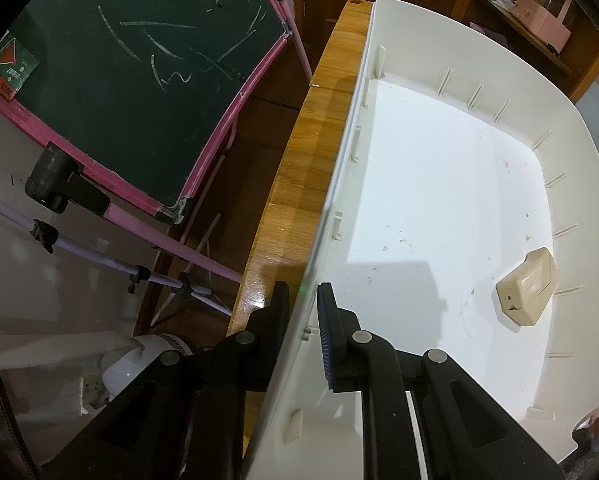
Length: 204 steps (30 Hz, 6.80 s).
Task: Organize rigid objects
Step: 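Grasp the clear plastic container with the right gripper, then carry the clear container into the white bin and release it, then move the right gripper back toward the green square box, then grasp the green square box with the right gripper, then carry the green box over the white bin and release it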
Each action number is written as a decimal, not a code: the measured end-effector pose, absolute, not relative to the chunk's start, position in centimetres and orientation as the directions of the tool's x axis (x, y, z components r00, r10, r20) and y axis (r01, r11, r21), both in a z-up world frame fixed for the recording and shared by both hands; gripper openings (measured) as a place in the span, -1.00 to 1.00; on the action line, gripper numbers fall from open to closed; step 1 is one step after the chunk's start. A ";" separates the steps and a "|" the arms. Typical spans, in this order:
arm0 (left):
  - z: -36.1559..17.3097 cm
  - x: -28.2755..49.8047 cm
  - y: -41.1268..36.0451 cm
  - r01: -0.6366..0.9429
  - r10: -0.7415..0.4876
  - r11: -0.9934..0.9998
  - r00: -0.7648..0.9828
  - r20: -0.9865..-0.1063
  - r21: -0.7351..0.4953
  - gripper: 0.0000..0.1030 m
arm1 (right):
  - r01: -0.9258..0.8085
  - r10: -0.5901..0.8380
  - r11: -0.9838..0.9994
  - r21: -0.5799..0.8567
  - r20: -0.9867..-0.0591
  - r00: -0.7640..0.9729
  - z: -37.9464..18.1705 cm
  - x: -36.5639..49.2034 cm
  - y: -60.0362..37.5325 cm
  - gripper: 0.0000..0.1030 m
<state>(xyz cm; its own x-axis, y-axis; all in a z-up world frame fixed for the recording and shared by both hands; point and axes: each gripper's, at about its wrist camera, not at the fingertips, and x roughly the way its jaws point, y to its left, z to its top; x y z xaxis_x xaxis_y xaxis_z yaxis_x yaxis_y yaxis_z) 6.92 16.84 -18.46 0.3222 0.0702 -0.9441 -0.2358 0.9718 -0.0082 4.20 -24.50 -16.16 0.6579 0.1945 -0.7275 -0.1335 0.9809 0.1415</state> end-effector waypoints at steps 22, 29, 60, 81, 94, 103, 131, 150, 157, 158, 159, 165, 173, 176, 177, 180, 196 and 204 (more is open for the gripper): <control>-18.6 6.8 17.0 -0.216 0.050 0.976 0.342 -0.938 -0.026 -0.69 | -0.365 0.310 0.931 -0.001 -0.524 0.793 0.8 5.5 -10.3 -0.42; -18.5 6.7 17.0 -0.223 0.053 0.975 0.341 -0.939 -0.026 -0.69 | -0.458 0.383 0.889 -0.017 -0.522 0.762 1.4 8.0 -5.2 -0.42; -18.2 6.6 16.4 -0.215 0.095 0.976 0.356 -0.930 0.018 -0.67 | -0.374 0.248 0.918 0.134 -0.928 0.276 -17.1 18.5 2.6 -0.32; -18.2 6.5 16.5 -0.226 0.106 0.974 0.356 -0.929 0.024 -0.64 | -0.384 0.294 0.918 0.103 -0.825 0.483 -9.6 14.3 0.2 0.00; -18.2 6.4 16.4 -0.233 0.123 0.972 0.354 -0.927 0.040 -0.60 | -0.324 0.250 0.945 0.038 -0.723 0.644 -5.4 9.7 -7.9 0.00; -18.1 6.4 16.0 -0.227 0.160 0.971 0.359 -0.920 0.080 -0.56 | -0.173 0.128 0.985 0.004 -0.693 0.710 -6.3 9.1 -16.1 0.01; -17.8 6.3 15.3 -0.235 0.201 0.964 0.349 -0.916 0.122 -0.48 | 0.081 0.019 0.993 0.086 -0.791 0.611 -19.2 13.2 -25.1 0.00; -17.8 6.2 15.2 -0.243 0.203 0.963 0.357 -0.912 0.119 -0.47 | 0.130 -0.081 0.992 0.002 -0.775 0.627 -20.1 14.9 -24.1 -0.23; -17.8 6.1 15.3 -0.243 0.202 0.963 0.357 -0.912 0.119 -0.47 | 0.119 -0.089 0.993 -0.014 -0.756 0.648 -19.2 13.7 -23.5 -0.24; -17.8 6.1 15.3 -0.243 0.202 0.963 0.357 -0.912 0.119 -0.47 | 0.118 -0.084 0.993 -0.008 -0.754 0.652 -18.9 13.4 -23.5 -0.24; -17.8 6.1 15.3 -0.242 0.203 0.963 0.357 -0.912 0.120 -0.47 | 0.118 -0.082 0.993 -0.006 -0.752 0.654 -18.6 13.3 -23.5 -0.24; -17.8 6.1 15.3 -0.243 0.202 0.963 0.358 -0.912 0.118 -0.47 | 0.104 -0.066 0.995 0.006 -0.731 0.679 -16.2 11.7 -23.1 -0.24; -17.8 6.1 15.3 -0.242 0.202 0.963 0.357 -0.912 0.118 -0.47 | 0.052 -0.027 0.998 0.017 -0.676 0.736 -11.5 9.2 -21.2 -0.24; -17.8 6.1 15.2 -0.239 0.202 0.964 0.357 -0.912 0.120 -0.47 | 0.023 -0.004 1.000 0.020 -0.648 0.761 -9.5 8.3 -20.1 -0.24; -17.8 6.1 15.3 -0.238 0.201 0.964 0.357 -0.912 0.119 -0.47 | 0.011 0.005 1.000 0.021 -0.638 0.770 -8.9 8.0 -19.7 -0.24; -17.7 6.1 15.3 -0.235 0.195 0.965 0.363 -0.911 0.113 -0.47 | -0.025 0.036 0.999 0.026 -0.610 0.792 -7.1 7.0 -18.3 -0.24; -17.8 6.1 15.4 -0.229 0.193 0.967 0.361 -0.912 0.114 -0.47 | -0.301 0.247 0.954 0.005 -0.587 0.771 -3.9 4.8 -8.7 -0.24; -17.8 6.0 15.5 -0.227 0.183 0.968 0.364 -0.913 0.104 -0.47 | -0.391 0.292 0.920 -0.014 -0.640 0.710 -5.9 4.7 -4.8 -0.24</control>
<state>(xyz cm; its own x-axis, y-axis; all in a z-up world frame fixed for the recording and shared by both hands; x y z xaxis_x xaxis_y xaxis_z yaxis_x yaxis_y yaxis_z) 6.00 15.54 -17.82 0.3640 0.1827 -0.9133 -0.2265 0.9685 0.1035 4.72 -4.84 -5.94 0.7104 0.2918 -0.6404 -0.3908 0.9203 -0.0142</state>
